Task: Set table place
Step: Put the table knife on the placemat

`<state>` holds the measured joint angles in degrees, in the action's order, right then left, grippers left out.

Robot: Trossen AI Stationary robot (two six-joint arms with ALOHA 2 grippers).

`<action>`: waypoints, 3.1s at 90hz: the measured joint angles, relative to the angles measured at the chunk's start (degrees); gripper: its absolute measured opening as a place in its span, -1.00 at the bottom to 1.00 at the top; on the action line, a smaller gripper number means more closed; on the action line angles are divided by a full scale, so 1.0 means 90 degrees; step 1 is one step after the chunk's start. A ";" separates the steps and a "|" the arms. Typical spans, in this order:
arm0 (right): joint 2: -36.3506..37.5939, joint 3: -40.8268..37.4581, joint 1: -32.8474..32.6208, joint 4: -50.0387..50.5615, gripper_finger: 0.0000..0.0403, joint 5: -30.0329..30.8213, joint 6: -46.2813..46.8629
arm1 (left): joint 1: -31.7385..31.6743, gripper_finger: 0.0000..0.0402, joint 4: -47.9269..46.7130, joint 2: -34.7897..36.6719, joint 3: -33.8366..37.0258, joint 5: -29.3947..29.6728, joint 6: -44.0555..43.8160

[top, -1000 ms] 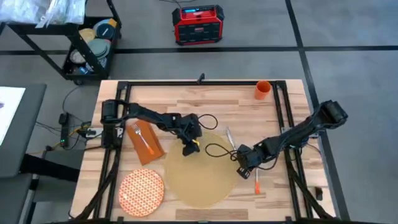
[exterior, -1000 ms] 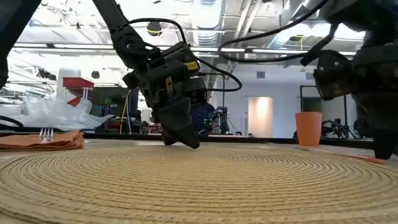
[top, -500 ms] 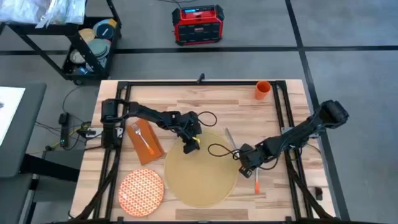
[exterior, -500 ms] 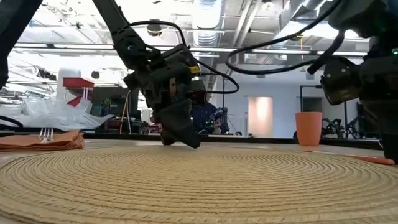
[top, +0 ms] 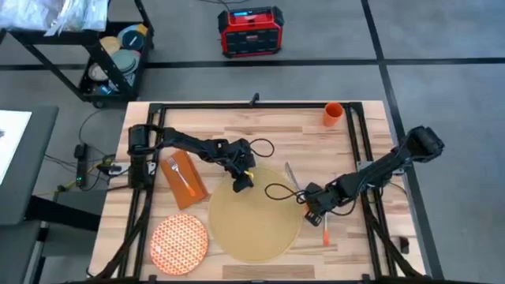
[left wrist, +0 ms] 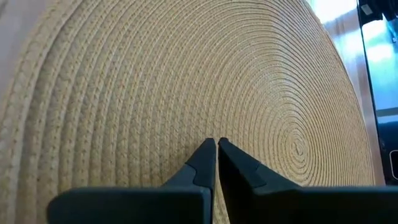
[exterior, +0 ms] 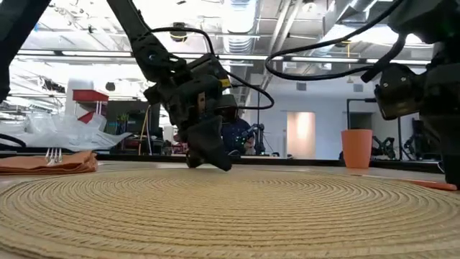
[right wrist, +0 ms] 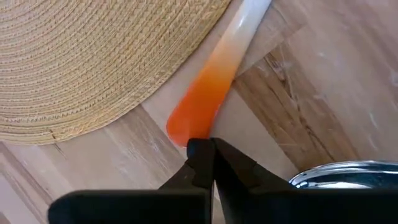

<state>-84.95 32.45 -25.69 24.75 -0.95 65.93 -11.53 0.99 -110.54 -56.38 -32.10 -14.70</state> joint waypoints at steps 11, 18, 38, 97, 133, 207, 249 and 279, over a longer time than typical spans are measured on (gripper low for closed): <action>0.0000 0.0000 0.0034 0.0043 -1.00 -0.0024 0.0272 | -0.0007 -1.00 -0.0001 0.0001 -0.0002 -0.0005 -0.0154; 0.0000 0.0000 0.0079 0.0046 -1.00 -0.0075 0.0340 | -0.0012 -1.00 -0.0038 0.0002 -0.0053 -0.0082 -0.0344; 0.0049 0.0036 0.0024 -0.0017 -1.00 0.0243 0.0179 | -0.0012 -1.00 -0.0036 0.0002 -0.0572 -0.0207 -0.0609; -0.0009 0.0024 0.0080 0.0024 -1.00 0.0121 0.0345 | -0.0758 -1.00 -0.0046 -0.0007 -0.1613 0.0887 0.0962; -0.0007 0.0041 0.0172 0.0052 -1.00 -0.0108 -0.0152 | -0.0874 -1.00 -0.0736 -0.0794 -0.2248 -0.0122 0.0225; -0.0007 0.0063 0.0947 0.0690 -1.00 -0.0801 -0.1726 | -0.0634 -1.00 -0.2289 -0.2331 -0.4455 -0.0250 0.0532; -0.0007 0.0063 0.0950 0.0644 -1.00 -0.0789 -0.1691 | -0.0793 -1.00 -0.2005 -0.2593 -0.4489 -0.0468 -0.0971; -0.0007 0.0063 0.0950 0.0612 -1.00 -0.0787 -0.1661 | -0.0675 -1.00 -0.1657 -0.2608 -0.4478 -0.0550 -0.1725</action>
<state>-85.01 33.01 -17.15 30.26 -8.03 50.98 -17.61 -13.92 -134.02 -96.68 -37.05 -30.22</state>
